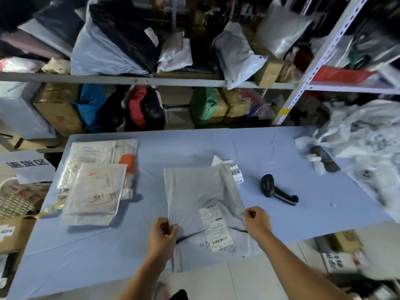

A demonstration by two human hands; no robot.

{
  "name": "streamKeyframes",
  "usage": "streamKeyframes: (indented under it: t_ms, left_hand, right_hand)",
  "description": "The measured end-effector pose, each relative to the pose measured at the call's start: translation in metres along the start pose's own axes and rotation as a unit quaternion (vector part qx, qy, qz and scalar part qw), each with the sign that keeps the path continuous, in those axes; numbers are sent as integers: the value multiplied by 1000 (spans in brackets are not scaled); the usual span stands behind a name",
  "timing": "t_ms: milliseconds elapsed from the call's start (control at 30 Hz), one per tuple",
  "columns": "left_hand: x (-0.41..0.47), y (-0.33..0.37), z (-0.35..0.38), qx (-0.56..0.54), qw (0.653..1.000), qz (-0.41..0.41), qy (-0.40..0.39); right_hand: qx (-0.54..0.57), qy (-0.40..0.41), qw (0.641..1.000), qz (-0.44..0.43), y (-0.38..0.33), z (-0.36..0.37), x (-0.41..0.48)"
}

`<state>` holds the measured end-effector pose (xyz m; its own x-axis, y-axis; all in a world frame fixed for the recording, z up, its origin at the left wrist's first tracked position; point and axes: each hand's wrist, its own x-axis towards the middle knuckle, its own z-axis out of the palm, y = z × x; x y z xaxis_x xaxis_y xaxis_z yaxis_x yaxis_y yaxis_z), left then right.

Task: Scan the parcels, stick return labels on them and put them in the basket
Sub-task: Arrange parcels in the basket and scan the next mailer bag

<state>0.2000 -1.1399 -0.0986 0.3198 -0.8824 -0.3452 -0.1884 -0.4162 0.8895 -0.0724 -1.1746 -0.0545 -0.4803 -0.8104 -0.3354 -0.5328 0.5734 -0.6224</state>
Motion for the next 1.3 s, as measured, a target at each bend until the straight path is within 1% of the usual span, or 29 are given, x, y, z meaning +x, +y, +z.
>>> streamKeyframes:
  t_ms: [133, 233, 300, 367, 433, 500, 533, 567, 633, 667, 733, 833, 867, 933, 1000, 1067, 1167, 1233, 1300]
  left_hand:
    - [-5, -13, 23, 16, 999, -16, 27]
    - [-3, -18, 36, 54, 996, -43, 53]
    - [1, -19, 49, 70, 993, -65, 73]
    - [4, -16, 62, 62, 988, -99, 103]
    - [4, -12, 77, 59, 982, -125, 128]
    - [2, -9, 93, 54, 978, -140, 146]
    - [1, -6, 101, 54, 976, -145, 156]
    - [-1, -3, 108, 57, 973, -151, 166]
    - [-4, 2, 119, 74, 968, -157, 181]
    - [-6, 4, 122, 91, 966, -153, 186]
    - [-12, 8, 128, 134, 963, -134, 191]
    - [-24, 15, 135, 238, 947, -120, 179]
    - [-28, 17, 137, 280, 938, -107, 172]
    - [-34, 21, 141, 341, 928, -49, 144]
    - [-37, 22, 146, 378, 921, 14, 90]
    - [-37, 22, 152, 402, 913, 50, 42]
    - [-33, 19, 160, 425, 902, 74, -11]
    - [-27, 16, 164, 438, 895, 72, -30]
    - [-24, 12, 167, 440, 895, 64, -28]
  right_hand:
    - [-15, -22, 1000, -2, 14, 0, 18]
    - [-14, -44, 999, -24, 19, 2, 33]
    - [-37, -59, 996, -51, 21, 1, 49]
    - [-52, -53, 995, -64, 22, -7, 66]
    - [-75, -15, 994, -75, 24, -22, 84]
    - [-139, 39, 986, -84, 30, -40, 104]
    - [-188, 56, 978, -73, 32, -49, 116]
    - [-237, 55, 969, -49, 35, -57, 127]
    - [-306, 19, 952, -4, 41, -69, 147]
    - [-333, -6, 943, 1, 46, -73, 156]
    - [-381, -39, 924, -23, 55, -79, 173]
    - [-415, -51, 905, -83, 62, -83, 192]
    - [-418, -57, 901, -97, 61, -84, 196]
    - [-404, -69, 905, -112, 57, -86, 198]
    - [-355, -72, 924, -119, 51, -86, 196]
    - [-301, -84, 941, -134, 42, -88, 188]
    - [-240, -126, 947, -169, 28, -94, 167]
    - [-185, -188, 949, -171, 19, -98, 148]
    - [-151, -251, 942, -163, 11, -103, 127]
